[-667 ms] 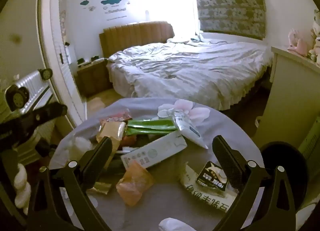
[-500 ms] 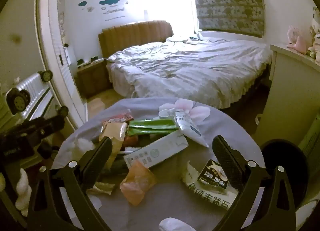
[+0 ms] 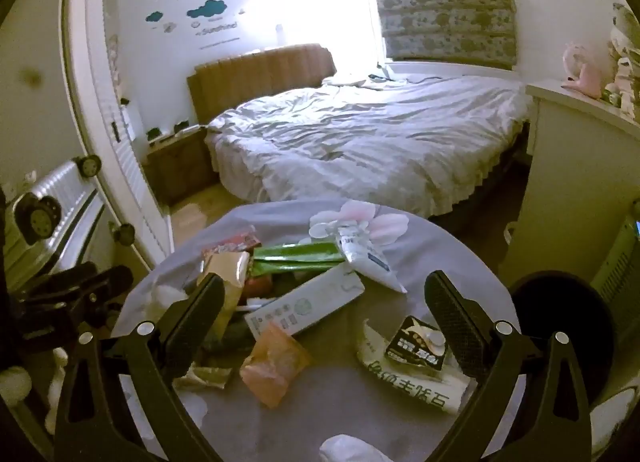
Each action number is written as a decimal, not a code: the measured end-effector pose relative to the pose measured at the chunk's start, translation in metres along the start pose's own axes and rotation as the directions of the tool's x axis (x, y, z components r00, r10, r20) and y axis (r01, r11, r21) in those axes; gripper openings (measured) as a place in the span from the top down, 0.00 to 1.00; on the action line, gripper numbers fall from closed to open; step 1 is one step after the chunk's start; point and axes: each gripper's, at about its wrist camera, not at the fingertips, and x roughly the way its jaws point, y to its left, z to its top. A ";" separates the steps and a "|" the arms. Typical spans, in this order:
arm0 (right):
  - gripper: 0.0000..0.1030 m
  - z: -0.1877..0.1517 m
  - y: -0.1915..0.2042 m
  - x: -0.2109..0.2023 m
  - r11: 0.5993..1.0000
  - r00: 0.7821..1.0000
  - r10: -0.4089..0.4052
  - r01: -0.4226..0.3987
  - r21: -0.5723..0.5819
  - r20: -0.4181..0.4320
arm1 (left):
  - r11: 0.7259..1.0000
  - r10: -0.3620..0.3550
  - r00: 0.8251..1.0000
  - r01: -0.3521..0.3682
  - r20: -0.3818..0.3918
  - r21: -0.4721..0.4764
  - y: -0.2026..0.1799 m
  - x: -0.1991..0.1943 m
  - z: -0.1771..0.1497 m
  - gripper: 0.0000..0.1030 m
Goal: Collect trash
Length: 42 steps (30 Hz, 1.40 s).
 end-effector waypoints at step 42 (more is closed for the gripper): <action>0.04 -0.012 -0.017 -0.001 1.000 1.000 -0.003 0.003 0.030 -0.025 | 1.000 -0.005 0.999 0.006 -0.053 0.018 -0.009 0.013 -0.011 0.05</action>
